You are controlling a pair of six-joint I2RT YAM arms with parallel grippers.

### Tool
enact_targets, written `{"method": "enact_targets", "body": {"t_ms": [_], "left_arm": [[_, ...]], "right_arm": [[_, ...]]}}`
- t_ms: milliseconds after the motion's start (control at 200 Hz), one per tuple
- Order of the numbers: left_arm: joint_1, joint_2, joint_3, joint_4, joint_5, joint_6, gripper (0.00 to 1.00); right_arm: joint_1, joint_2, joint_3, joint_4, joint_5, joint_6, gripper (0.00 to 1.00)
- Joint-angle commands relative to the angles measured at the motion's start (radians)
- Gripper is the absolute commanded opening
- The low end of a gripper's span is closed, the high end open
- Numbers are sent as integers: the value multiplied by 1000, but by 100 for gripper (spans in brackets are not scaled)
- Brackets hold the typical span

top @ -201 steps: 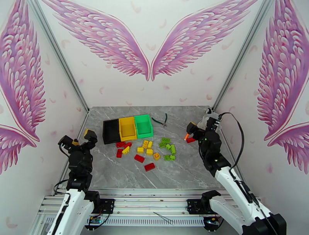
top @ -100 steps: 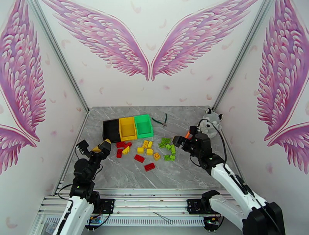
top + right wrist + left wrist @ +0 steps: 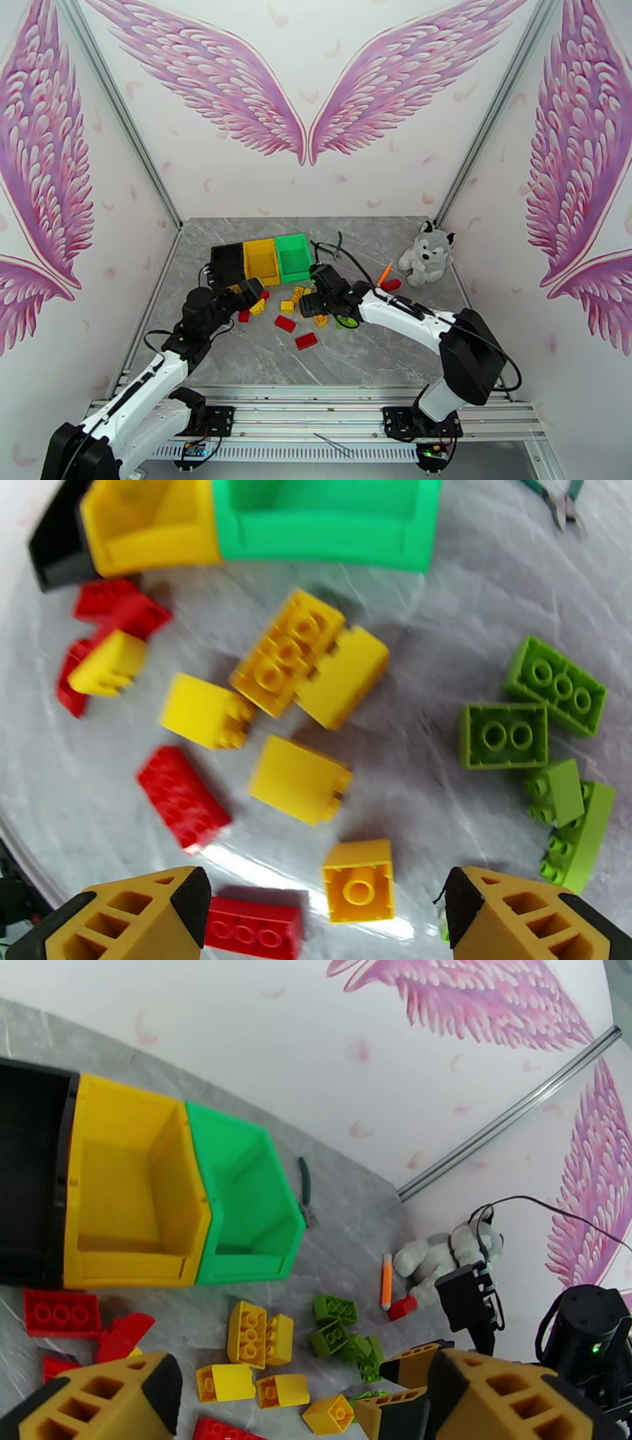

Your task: Sort the legos into containers by color

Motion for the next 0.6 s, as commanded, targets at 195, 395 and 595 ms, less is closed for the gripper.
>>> {"method": "enact_targets", "body": {"t_ms": [195, 395, 595], "left_arm": [[-2, -113, -12, -121, -33, 46, 99], [2, -198, -4, -191, -77, 74, 99], [4, -198, -2, -192, -72, 71, 99]], "right_arm": [[18, 66, 17, -82, 56, -55, 78], [28, 102, 40, -82, 53, -64, 71], [29, 158, 65, -77, 47, -73, 66]]}}
